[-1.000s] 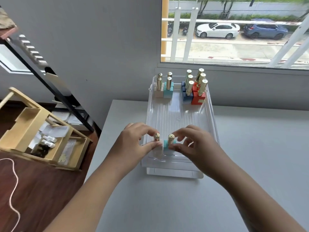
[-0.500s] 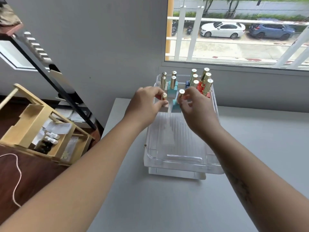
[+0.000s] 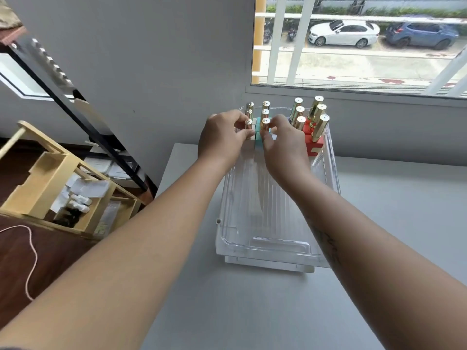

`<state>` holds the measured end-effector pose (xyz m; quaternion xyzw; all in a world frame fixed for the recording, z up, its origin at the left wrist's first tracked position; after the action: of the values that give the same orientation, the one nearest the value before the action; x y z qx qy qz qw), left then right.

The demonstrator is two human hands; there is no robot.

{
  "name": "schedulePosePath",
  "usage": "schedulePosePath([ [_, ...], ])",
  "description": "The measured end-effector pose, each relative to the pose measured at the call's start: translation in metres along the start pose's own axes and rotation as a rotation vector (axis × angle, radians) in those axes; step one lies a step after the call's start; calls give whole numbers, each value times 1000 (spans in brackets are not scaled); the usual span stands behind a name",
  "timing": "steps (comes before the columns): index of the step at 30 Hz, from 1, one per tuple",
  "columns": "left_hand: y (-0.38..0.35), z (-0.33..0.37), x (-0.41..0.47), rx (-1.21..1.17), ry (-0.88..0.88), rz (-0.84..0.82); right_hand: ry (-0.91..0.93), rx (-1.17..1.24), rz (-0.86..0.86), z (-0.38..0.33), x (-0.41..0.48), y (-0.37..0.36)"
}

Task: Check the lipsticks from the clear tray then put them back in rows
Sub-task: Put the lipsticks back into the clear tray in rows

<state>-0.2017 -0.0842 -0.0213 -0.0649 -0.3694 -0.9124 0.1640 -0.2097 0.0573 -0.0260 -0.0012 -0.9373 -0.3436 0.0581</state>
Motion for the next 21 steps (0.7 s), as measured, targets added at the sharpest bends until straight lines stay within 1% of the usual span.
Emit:
schedulePosePath([
  [2, 2, 0, 0, 2, -34, 42, -30, 51, 9, 4, 0, -4],
  [5, 6, -6, -6, -26, -7, 104, -83, 122, -72, 14, -3, -14],
  [7, 5, -17, -16, -116, 94, 84, -95, 125, -129, 19, -4, -22],
  [9, 1, -30, -31, -255, 221, 26, -109, 115, -135, 23, -2, -27],
  [11, -3, -38, -47, -350, 288, -19, -134, 123, -132, 26, 2, -30],
  [14, -8, -40, -64, -405, 301, -69, -127, 145, -133, 27, 8, -34],
  [17, -3, -40, -68, -429, 297, -80, -110, 122, -114, 17, 9, -44],
  [21, -3, -41, -65, -415, 258, -136, -98, 121, -39, 13, 8, -46],
])
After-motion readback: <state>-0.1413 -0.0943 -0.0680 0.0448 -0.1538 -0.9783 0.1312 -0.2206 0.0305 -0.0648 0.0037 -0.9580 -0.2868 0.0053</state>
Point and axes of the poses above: each hand's wrist, its own x-axis towards the middle knuckle, its own y-axis out of the back of the hand, z = x × y, the point moved 7 cm from there along x, towards the middle knuckle, and after that the axes turned 3 degrees about -y, right-handed, at the moved point
